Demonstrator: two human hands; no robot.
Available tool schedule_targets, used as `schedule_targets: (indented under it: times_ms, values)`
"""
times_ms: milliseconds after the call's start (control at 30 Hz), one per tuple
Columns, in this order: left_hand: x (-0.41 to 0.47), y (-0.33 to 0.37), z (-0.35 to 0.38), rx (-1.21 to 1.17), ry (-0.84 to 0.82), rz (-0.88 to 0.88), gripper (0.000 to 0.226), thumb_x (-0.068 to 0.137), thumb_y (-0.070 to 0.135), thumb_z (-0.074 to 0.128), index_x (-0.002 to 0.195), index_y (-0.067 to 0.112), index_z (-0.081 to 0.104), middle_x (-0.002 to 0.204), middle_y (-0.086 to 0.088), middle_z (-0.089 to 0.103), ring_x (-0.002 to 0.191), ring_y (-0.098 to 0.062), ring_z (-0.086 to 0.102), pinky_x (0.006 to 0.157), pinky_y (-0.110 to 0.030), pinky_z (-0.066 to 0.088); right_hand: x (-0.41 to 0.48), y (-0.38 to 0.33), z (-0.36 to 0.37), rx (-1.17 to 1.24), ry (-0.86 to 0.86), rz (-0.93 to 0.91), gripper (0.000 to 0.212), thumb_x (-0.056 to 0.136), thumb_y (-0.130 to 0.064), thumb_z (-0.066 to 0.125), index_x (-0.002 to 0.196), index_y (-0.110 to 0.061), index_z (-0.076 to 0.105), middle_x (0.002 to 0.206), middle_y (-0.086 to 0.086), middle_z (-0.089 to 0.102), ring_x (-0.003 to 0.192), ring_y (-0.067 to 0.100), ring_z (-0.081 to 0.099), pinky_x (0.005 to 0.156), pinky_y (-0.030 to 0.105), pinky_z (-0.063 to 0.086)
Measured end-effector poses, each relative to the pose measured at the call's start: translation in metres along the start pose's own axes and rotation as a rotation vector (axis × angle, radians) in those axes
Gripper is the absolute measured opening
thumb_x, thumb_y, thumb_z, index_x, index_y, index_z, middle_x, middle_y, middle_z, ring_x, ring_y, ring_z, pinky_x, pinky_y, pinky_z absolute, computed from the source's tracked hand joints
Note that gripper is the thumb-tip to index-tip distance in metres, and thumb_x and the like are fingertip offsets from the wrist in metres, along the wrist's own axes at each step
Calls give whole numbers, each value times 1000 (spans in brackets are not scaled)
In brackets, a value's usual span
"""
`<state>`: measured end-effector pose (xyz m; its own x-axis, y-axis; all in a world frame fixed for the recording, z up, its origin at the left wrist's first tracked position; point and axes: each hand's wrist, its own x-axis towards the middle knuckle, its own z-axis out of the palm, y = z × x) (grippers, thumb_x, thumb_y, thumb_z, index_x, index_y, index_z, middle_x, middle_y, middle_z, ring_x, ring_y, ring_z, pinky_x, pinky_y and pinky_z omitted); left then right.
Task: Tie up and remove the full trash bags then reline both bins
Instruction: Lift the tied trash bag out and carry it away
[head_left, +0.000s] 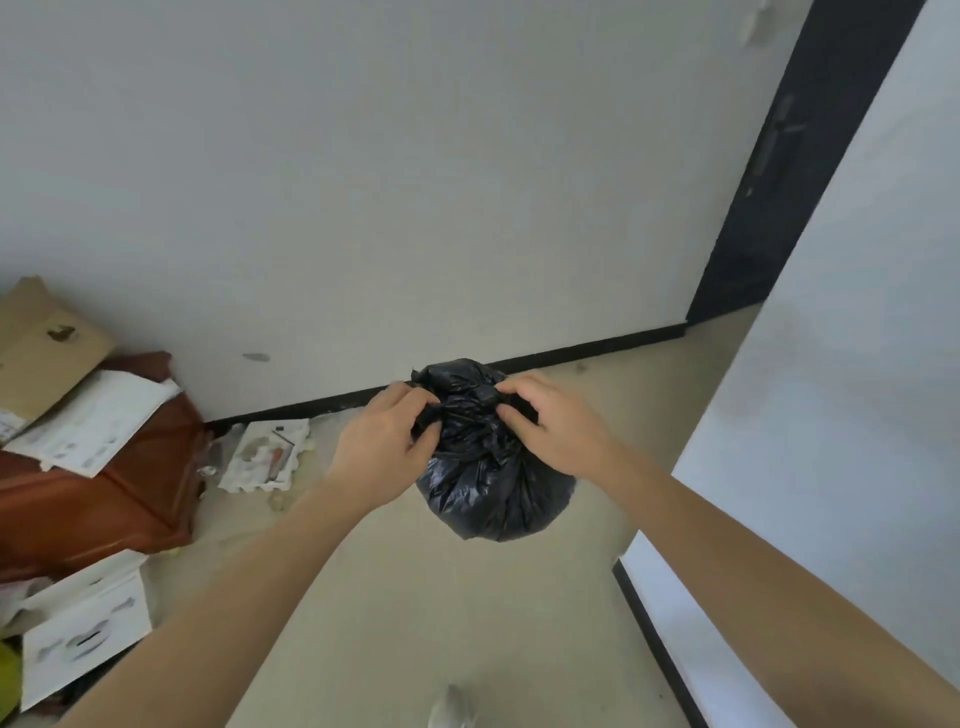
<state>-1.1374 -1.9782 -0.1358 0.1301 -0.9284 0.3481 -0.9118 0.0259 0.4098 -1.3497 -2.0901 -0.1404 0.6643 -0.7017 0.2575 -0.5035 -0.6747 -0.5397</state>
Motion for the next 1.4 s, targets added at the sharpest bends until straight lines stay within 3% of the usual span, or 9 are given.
schedule_targets:
  times_ms: [133, 267, 367, 433, 633, 900, 1100, 1200, 1400]
  values:
    - [143, -33, 32, -6, -62, 52, 25, 91, 26, 64, 114, 19, 62, 106, 3, 59, 82, -18, 60, 71, -34, 53, 107, 63, -15, -41, 45, 52, 32, 99, -32, 55, 128, -19, 62, 125, -5, 61, 110, 11, 59, 91, 27, 48]
    - [277, -23, 68, -28, -130, 173, 31, 88, 30, 62, 117, 19, 60, 108, 3, 57, 91, -18, 60, 75, -31, 49, 179, 135, -54, -86, 129, 153, 33, 99, -32, 54, 129, -21, 62, 125, -7, 61, 111, 9, 58, 96, 27, 47]
    - [369, -8, 113, -81, -245, 270, 49, 84, 47, 47, 125, 21, 54, 115, 6, 52, 101, -12, 52, 83, -28, 44, 222, 209, -81, -99, 213, 239, 33, 100, -33, 54, 129, -21, 63, 126, -7, 61, 111, 9, 59, 95, 27, 47]
    - [426, -3, 151, -151, -309, 289, 54, 84, 48, 39, 128, 20, 52, 116, 6, 49, 103, -13, 51, 88, -30, 44, 251, 265, -94, -88, 250, 289, 33, 100, -32, 54, 129, -21, 63, 126, -6, 61, 111, 10, 59, 94, 27, 47]
    - [602, 13, 265, -82, -370, 301, 39, 88, 12, 54, 127, 16, 56, 113, -2, 54, 100, -23, 56, 77, -25, 40, 353, 428, -136, -58, 270, 349, 29, 99, -31, 56, 124, -22, 64, 121, -7, 62, 108, 10, 59, 93, 31, 49]
    - [818, 51, 335, -101, -268, 369, 24, 89, 13, 60, 113, 14, 63, 100, -3, 60, 88, -25, 60, 72, -29, 43, 486, 572, -232, -37, 359, 400, 26, 100, -29, 56, 122, -21, 66, 118, -5, 63, 108, 9, 59, 94, 27, 47]
    - [966, 73, 439, -222, -295, 440, 15, 88, 13, 62, 102, 15, 60, 91, 0, 56, 78, -23, 56, 69, -34, 47, 556, 703, -275, -136, 361, 458, 26, 99, -28, 58, 123, -20, 67, 119, -4, 63, 107, 11, 60, 92, 25, 47]
    - [1041, 97, 493, -293, -357, 495, 14, 88, 12, 62, 100, 15, 58, 99, 2, 49, 74, -18, 51, 68, -29, 41, 583, 764, -304, -150, 416, 538, 28, 98, -27, 60, 123, -18, 68, 123, -1, 61, 111, 14, 60, 99, 29, 47]
    - [1157, 172, 584, -348, -497, 590, 16, 88, 7, 61, 101, 13, 56, 113, -6, 48, 88, -26, 57, 78, -34, 49, 600, 867, -369, -166, 500, 704, 26, 97, -25, 62, 121, -22, 71, 125, -3, 59, 110, 6, 56, 97, 18, 41]
